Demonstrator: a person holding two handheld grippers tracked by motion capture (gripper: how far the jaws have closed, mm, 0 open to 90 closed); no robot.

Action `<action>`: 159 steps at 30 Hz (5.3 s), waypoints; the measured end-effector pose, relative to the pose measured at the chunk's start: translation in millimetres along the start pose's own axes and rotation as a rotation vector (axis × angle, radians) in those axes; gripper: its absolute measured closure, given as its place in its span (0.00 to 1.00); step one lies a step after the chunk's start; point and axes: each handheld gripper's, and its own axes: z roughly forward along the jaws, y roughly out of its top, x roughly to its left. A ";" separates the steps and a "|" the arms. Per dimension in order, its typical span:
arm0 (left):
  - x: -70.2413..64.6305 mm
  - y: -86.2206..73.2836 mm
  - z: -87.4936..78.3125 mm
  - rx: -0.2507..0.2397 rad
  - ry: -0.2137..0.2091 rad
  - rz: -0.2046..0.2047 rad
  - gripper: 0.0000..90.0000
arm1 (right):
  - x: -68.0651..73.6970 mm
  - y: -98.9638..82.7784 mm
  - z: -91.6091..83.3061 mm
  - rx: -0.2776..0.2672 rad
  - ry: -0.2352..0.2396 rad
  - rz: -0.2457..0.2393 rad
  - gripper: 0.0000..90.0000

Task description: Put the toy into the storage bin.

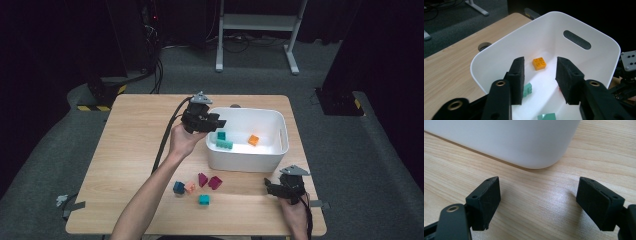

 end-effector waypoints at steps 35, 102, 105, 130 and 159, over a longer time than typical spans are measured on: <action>-4.3 -111.4 -82.2 -0.038 0.161 -0.073 0.40 | 0.0 0.0 0.0 0.000 0.000 0.000 0.21; -37.0 -250.4 -46.7 0.081 0.226 -0.171 0.46 | 0.0 0.0 0.0 0.000 0.000 0.000 0.21; -36.4 -251.2 -46.2 0.080 0.226 -0.174 0.49 | 0.1 0.0 0.0 0.000 0.000 0.000 0.21; -26.5 -252.5 -45.6 0.065 0.226 -0.210 0.67 | 0.1 0.0 0.0 0.000 0.000 0.000 0.21; -24.5 -240.9 -54.1 0.039 0.198 -0.215 0.69 | 0.1 0.0 0.0 0.000 0.000 0.000 0.21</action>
